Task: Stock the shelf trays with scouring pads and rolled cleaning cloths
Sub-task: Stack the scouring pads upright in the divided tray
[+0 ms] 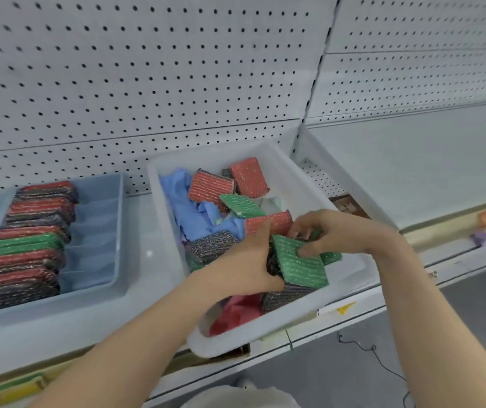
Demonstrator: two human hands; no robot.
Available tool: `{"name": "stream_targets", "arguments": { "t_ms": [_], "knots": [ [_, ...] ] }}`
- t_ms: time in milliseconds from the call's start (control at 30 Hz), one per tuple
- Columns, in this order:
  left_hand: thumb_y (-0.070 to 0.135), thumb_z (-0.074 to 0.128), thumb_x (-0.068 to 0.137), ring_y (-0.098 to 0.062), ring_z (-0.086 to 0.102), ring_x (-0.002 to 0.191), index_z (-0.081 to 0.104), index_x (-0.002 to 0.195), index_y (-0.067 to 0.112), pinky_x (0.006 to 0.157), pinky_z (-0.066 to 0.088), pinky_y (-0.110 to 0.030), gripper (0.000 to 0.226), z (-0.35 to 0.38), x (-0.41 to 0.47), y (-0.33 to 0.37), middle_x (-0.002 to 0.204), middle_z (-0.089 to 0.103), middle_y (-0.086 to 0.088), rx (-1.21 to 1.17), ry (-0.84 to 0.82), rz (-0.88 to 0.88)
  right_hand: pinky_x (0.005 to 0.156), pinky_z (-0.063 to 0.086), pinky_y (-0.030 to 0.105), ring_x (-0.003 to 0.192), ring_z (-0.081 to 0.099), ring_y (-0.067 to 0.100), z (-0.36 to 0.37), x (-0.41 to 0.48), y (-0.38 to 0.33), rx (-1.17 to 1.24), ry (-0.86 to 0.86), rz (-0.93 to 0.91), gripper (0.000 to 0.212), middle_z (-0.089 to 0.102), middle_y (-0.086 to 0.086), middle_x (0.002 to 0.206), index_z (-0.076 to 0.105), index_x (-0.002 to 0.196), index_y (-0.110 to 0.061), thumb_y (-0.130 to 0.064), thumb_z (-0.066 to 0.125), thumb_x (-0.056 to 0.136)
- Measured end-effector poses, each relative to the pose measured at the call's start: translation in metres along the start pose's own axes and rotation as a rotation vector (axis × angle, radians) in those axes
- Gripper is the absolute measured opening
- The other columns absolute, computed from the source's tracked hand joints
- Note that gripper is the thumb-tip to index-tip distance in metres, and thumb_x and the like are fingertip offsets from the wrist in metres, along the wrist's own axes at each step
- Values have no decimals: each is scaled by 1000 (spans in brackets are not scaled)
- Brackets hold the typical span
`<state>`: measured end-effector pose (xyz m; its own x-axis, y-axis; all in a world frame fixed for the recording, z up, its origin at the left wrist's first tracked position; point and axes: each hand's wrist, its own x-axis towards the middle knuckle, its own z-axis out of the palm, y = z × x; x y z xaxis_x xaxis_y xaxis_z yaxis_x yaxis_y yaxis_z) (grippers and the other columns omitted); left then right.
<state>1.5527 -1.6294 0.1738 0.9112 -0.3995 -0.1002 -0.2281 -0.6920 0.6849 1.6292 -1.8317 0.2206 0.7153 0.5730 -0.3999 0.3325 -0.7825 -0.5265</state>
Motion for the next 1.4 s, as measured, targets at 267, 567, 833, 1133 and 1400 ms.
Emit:
{"name": "stream_targets", "arguments": {
  "t_ms": [267,567,833,1133,1400],
  "knots": [
    [28,70,76,-9,52,49,11,148,40,51,50,-31,94,-38,-5,-4,86,54,7,-123,153,-197,75,50,33,78,58,22,-14,13,1,519,304,-113,10,61,13,81,64,90,-16,-6,65,90],
    [34,70,71,-15,45,121,30,138,37,92,40,-29,77,-75,0,-47,131,43,2,-1,344,-230,93,52,37,111,58,16,7,54,-37,217,169,-38,53,50,-10,137,44,140,-38,-37,65,91],
    [57,76,62,-13,51,107,41,130,25,87,46,-33,83,-66,18,-51,116,51,5,116,357,-329,95,49,34,106,60,16,7,77,-39,215,220,-50,44,62,-5,123,53,133,-29,-13,61,93],
    [41,77,78,-14,70,92,44,132,16,84,56,-35,68,-107,-11,-67,111,67,0,-978,755,-434,99,40,34,122,54,27,13,130,-52,94,364,-6,68,52,11,141,29,150,-15,-40,59,94],
    [39,72,83,-16,69,101,47,134,18,86,55,-36,61,-122,-61,-100,120,67,-3,-1071,838,-426,87,52,31,95,63,20,23,159,-62,118,346,58,65,64,10,122,50,133,-18,-18,81,76]
  ]
}}
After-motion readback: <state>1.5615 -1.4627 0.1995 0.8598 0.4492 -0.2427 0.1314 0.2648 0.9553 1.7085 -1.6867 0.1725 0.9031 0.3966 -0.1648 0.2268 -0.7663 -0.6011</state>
